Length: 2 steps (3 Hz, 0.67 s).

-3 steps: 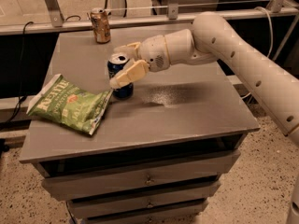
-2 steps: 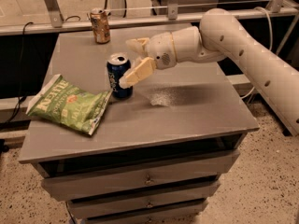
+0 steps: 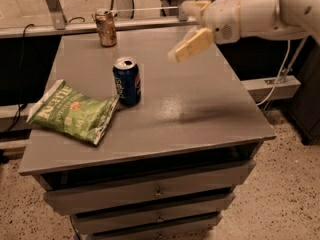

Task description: Move pepsi can near green jalapeno chip bag

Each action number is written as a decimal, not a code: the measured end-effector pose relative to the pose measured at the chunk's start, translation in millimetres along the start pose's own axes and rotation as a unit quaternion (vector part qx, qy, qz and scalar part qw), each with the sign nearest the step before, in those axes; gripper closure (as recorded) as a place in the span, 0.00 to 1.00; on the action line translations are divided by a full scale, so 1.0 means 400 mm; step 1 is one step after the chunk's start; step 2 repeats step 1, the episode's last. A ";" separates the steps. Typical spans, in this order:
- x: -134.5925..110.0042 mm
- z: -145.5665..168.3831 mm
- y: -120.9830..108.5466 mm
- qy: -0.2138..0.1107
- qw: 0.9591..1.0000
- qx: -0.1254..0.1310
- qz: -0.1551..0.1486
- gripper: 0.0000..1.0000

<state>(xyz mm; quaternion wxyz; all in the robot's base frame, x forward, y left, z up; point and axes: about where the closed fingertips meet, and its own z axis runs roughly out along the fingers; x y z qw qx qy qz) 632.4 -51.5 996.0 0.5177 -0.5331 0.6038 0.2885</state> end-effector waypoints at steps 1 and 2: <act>-0.021 -0.018 -0.017 -0.005 1.000 0.009 -0.006 0.00; -0.021 -0.018 -0.017 -0.005 1.000 0.009 -0.006 0.00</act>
Offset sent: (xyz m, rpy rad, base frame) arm 0.0000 0.0000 0.0000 0.0000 0.0000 0.0000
